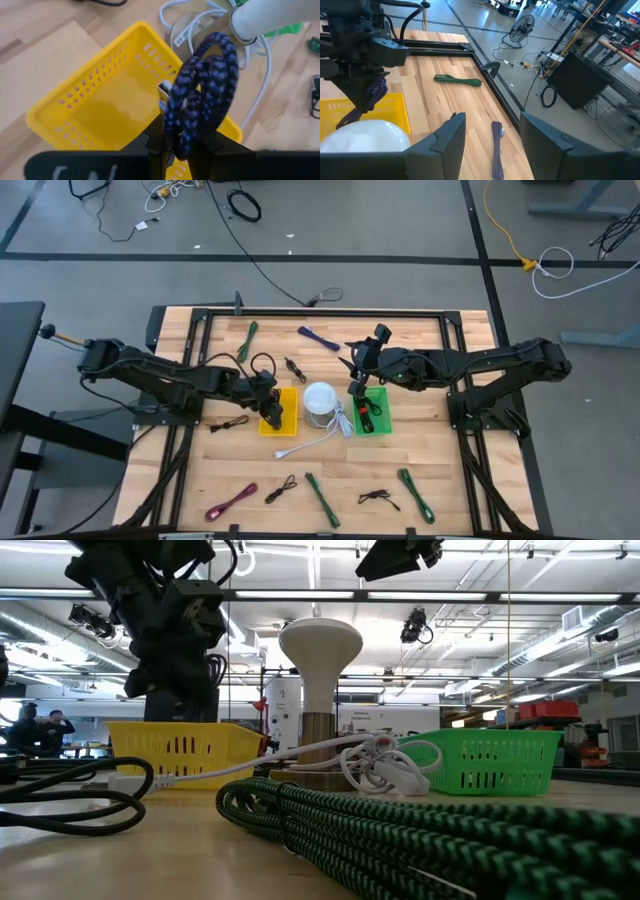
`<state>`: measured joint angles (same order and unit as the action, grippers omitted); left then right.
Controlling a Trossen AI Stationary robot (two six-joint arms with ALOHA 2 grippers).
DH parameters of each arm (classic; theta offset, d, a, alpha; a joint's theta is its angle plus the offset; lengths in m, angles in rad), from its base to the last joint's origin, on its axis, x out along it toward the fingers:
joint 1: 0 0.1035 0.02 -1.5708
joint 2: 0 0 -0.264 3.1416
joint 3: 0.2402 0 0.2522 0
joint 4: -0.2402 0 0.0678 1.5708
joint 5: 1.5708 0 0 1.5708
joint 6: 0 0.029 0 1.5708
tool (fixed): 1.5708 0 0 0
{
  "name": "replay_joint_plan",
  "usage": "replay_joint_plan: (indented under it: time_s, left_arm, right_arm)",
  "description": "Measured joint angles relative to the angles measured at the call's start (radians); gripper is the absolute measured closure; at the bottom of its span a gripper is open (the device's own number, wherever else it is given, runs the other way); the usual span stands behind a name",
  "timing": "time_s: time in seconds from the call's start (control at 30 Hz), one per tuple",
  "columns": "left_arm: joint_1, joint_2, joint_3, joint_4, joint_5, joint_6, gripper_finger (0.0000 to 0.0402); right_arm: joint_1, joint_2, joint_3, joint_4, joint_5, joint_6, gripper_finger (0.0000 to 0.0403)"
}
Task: Pick & Place USB Port
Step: Put the black blue charger cable into the yellow basket, then put the black green charger cable into the yellow basket
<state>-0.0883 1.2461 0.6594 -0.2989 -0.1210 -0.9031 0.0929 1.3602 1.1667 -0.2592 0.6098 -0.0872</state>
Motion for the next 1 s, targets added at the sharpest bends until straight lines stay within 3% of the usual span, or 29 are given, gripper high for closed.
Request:
replay_joint_plan:
  time_s: [0.43, 0.77, 1.0]
  left_arm:
    - [-0.002, -0.002, 0.0, -0.012, 0.004, 0.033, 0.0335]
    - [-0.008, -0.002, 0.0, -0.01, 0.024, 0.037, 0.0242]
    - [0.02, -0.023, 0.043, -0.033, 0.004, 0.167, 0.0225]
  right_arm:
    - [0.0, 0.0, 0.0, -0.007, 0.0, 0.0, 0.0214]
    - [0.0, 0.0, -0.019, -0.011, 0.001, 0.0, 0.0214]
    - [-0.014, 0.001, -0.051, -0.004, 0.001, 0.017, 0.0214]
